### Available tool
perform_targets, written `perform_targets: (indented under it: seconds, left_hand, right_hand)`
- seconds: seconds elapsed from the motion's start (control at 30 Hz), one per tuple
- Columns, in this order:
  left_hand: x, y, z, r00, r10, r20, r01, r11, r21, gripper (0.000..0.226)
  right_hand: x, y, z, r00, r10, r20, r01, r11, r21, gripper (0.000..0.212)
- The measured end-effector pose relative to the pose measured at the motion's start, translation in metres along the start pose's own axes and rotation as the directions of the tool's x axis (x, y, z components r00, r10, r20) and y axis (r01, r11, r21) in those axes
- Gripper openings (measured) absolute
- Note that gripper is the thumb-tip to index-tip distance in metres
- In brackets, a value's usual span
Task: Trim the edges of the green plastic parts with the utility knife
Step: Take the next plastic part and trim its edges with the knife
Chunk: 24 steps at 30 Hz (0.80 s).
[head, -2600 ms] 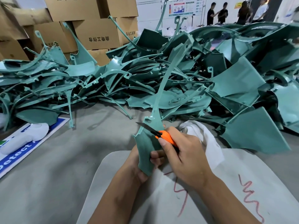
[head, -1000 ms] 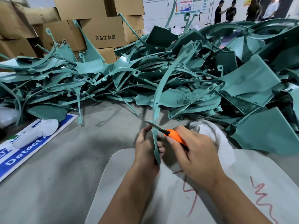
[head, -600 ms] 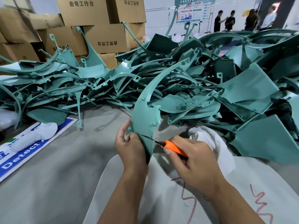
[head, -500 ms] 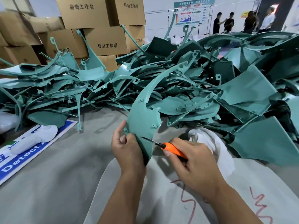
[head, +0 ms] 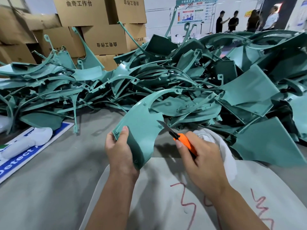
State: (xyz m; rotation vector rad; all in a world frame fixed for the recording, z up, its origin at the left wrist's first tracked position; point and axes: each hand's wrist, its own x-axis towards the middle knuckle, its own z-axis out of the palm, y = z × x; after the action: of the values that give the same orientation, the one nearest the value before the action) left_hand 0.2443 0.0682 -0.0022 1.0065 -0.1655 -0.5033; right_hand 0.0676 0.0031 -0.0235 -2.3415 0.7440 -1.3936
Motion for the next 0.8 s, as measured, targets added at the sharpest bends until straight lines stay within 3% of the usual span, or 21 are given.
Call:
perform_targets:
  seconds: [0.47, 0.63, 0.8]
  left_hand:
    - [-0.0023, -0.004, 0.001, 0.993, -0.103, -0.058, 0.103, 0.995, -0.012, 0.004]
    - [0.001, -0.0016, 0.0007, 0.986, -0.104, -0.13, 0.098, 0.994, -0.055, 0.007]
    - [0.0014, 0.0035, 0.0001, 0.983, -0.133, -0.13, 0.121, 0.989, -0.09, 0.006]
  right_hand:
    - [-0.0026, -0.0009, 0.0031, 0.999, -0.02, 0.044, 0.022, 0.997, -0.067, 0.031]
    - [-0.0051, -0.0016, 0.0036, 0.974, -0.072, 0.213, 0.067, 0.997, 0.032, 0.03]
    - [-0.0032, -0.0011, -0.0012, 0.953, -0.106, 0.284, 0.074, 0.99, 0.122, 0.028]
